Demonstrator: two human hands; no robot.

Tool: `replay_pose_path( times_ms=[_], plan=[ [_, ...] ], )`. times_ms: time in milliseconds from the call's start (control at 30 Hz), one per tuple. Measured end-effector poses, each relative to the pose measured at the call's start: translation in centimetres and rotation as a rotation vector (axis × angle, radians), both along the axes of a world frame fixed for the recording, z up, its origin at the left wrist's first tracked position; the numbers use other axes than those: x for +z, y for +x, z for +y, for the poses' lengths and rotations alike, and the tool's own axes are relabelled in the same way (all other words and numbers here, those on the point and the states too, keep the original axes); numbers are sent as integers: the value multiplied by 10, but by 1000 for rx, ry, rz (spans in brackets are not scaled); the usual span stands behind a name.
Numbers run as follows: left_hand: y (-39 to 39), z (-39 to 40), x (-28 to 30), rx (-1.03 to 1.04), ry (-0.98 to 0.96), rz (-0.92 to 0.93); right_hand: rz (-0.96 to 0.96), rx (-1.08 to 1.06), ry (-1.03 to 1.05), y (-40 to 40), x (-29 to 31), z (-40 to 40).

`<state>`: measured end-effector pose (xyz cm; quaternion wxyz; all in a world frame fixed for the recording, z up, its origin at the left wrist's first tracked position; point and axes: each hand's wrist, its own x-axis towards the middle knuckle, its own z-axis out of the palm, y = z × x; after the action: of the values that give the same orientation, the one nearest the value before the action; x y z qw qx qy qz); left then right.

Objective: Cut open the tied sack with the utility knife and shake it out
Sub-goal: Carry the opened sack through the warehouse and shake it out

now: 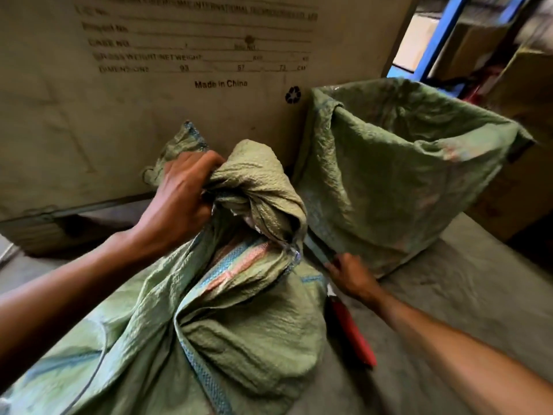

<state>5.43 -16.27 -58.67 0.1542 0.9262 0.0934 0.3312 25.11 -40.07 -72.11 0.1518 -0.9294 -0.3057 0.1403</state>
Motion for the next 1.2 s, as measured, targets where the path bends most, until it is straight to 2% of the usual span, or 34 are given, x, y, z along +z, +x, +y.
replay_pose_path(
  times_ms=[67,133,167,267,333,367,400,433,500,533,633,700,767,833,867,933,967,1000,1067,1100,1133,1200],
  plan=[
    [-7,10,13,-25,21,-20,113,17,420,-7,55,41],
    [-13,17,27,-119,31,-30,331,50,737,-30,120,76],
    [-17,19,33,-165,43,-25,437,78,791,-42,148,89],
    [-34,26,48,-145,137,-35,589,228,664,-71,193,116],
    [-51,33,53,48,175,-93,608,265,760,-87,208,135],
    [-61,37,54,181,123,-157,575,265,848,-92,212,144],
    [-70,41,56,309,-12,-225,535,259,929,-98,217,153],
    [-75,45,58,379,-232,-281,536,256,989,-105,223,160],
    [-89,57,64,325,-651,-342,635,268,1002,-125,235,173],
    [-95,61,66,263,-708,-328,734,267,943,-132,240,181],
    [-107,60,75,168,-601,-348,1028,314,679,-147,259,190],
    [-108,51,87,75,-668,-439,1026,373,651,-146,271,195],
    [-103,46,99,-12,-839,-561,862,396,820,-142,282,196],
    [-103,46,110,37,-1105,-673,757,411,1006,-142,297,193],
    [-104,46,115,50,-1282,-667,796,418,1051,-141,301,192],
    [-107,46,120,47,-1470,-468,993,434,993,-144,303,189],
    [-107,44,121,13,-1468,-392,1010,467,904,-150,302,185],
    [-106,41,123,-14,-1445,-394,918,490,821,-153,299,184],
    [-106,42,129,17,-1318,-551,599,498,736,-157,298,183],
    [-108,45,133,70,-1185,-601,474,510,736,-156,302,183],
    [-110,48,136,112,-1040,-609,424,531,744,-153,308,181],
    [-113,50,144,125,-815,-534,522,646,727,-149,325,176]
  ],
)
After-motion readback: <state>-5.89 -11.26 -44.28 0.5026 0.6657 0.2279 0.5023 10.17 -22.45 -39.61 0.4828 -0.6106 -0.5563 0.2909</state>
